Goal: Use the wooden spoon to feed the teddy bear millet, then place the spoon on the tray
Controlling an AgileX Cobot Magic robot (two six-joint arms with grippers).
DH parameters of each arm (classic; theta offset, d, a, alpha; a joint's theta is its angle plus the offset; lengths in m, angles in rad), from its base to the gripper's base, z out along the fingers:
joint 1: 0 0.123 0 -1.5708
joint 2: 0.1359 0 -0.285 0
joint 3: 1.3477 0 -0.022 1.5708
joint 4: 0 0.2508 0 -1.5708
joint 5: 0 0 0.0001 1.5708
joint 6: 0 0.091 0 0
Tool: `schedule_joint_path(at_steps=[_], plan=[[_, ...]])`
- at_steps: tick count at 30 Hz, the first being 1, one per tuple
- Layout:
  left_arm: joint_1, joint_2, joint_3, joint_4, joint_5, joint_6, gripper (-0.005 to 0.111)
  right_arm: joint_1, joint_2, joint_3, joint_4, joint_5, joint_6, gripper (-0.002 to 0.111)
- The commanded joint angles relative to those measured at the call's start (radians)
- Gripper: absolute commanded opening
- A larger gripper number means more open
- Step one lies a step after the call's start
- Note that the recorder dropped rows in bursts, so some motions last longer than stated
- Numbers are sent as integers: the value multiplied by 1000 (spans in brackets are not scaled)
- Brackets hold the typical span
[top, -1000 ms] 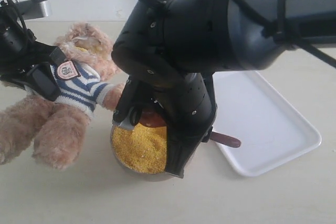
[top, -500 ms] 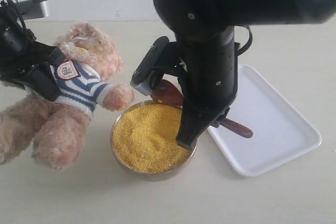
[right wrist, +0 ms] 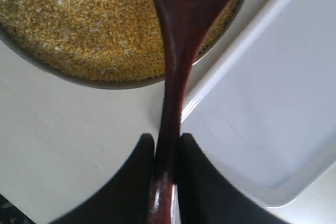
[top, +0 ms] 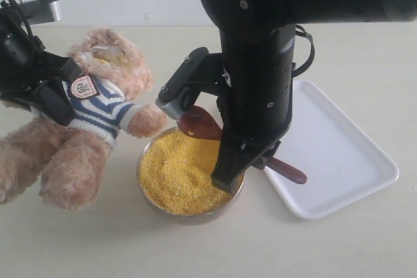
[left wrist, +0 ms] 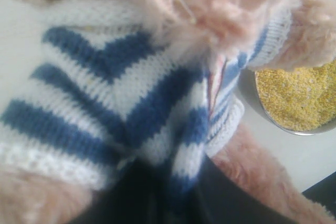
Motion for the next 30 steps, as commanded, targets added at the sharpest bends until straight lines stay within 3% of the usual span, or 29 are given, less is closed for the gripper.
schedule_joint_path(at_steps=[1, 30], plan=[[2, -11, -4, -19, -5, 10, 4, -4, -8, -8, -13, 4, -3, 0], [2, -11, -4, -19, -5, 10, 4, -4, 37, -8, 45, 4, -33, 0]])
